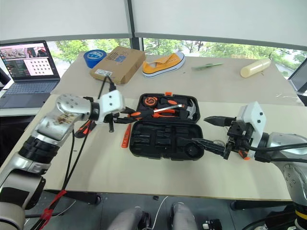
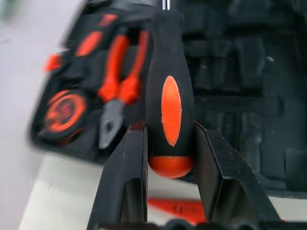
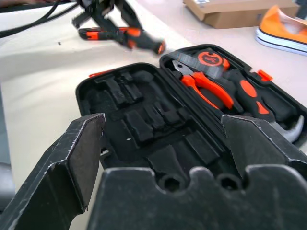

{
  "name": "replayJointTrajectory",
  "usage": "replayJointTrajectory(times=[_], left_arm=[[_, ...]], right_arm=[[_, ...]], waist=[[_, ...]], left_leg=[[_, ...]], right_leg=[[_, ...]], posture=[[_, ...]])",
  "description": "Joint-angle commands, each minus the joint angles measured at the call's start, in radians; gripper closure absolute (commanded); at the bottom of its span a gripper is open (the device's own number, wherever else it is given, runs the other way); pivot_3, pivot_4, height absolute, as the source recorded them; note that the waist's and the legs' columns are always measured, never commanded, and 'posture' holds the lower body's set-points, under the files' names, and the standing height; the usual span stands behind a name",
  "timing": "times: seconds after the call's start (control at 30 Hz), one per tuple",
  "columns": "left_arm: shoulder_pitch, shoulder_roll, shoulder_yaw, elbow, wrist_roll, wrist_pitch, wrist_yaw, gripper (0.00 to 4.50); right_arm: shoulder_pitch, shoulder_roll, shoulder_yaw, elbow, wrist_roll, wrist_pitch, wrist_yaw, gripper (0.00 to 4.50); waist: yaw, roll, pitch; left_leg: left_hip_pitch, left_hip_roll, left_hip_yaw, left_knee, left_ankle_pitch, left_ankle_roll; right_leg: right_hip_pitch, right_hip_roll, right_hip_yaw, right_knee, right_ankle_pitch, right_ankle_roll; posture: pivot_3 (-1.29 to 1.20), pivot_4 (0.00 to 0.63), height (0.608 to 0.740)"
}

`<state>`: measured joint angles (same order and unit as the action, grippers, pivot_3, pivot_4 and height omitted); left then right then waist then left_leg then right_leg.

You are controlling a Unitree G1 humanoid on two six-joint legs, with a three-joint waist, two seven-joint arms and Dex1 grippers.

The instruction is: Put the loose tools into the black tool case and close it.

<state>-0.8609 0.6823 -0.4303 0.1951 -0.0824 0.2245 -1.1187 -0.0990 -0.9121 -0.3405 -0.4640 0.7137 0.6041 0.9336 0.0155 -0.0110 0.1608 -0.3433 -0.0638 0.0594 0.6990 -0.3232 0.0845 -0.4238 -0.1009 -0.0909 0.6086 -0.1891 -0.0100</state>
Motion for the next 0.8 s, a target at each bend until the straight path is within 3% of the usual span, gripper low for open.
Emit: replayJointTrajectory(times=[0.03, 0.37, 0.8], left_arm=[[-0.038, -0.020, -0.030, 0.049, 0.084, -0.089, -0.031, 3.66], [-0.125, -0.161, -0.049, 0.225, 0.213, -0.122, -0.007, 3.66], [-0.169, -0.256, -0.040, 0.341, 0.264, -0.182, -0.020, 3.66]], right_arm=[[0.005, 0.002, -0.055, -0.036, 0.024, 0.003, -0.023, 0.00], [0.019, 0.015, -0.073, -0.067, 0.050, 0.023, -0.070, 0.00], [0.019, 0.025, -0.057, -0.077, 0.063, 0.026, -0.117, 0.00]], waist=[[-0.002, 0.000, 0.000], [0.017, 0.000, 0.001], [0.024, -0.002, 0.001]], left_leg=[[0.000, 0.000, -0.001, 0.000, 0.000, 0.000], [-0.011, 0.001, -0.008, 0.010, 0.004, 0.009], [-0.014, 0.001, -0.008, 0.012, 0.003, 0.011]], right_leg=[[0.000, 0.000, -0.001, 0.000, 0.000, 0.000], [-0.002, -0.001, -0.007, 0.000, 0.000, 0.000], [-0.004, -0.002, -0.007, 0.001, 0.000, 0.001]], posture=[[0.00, 0.150, 0.731], [0.00, 0.150, 0.731], [0.00, 0.150, 0.731]])
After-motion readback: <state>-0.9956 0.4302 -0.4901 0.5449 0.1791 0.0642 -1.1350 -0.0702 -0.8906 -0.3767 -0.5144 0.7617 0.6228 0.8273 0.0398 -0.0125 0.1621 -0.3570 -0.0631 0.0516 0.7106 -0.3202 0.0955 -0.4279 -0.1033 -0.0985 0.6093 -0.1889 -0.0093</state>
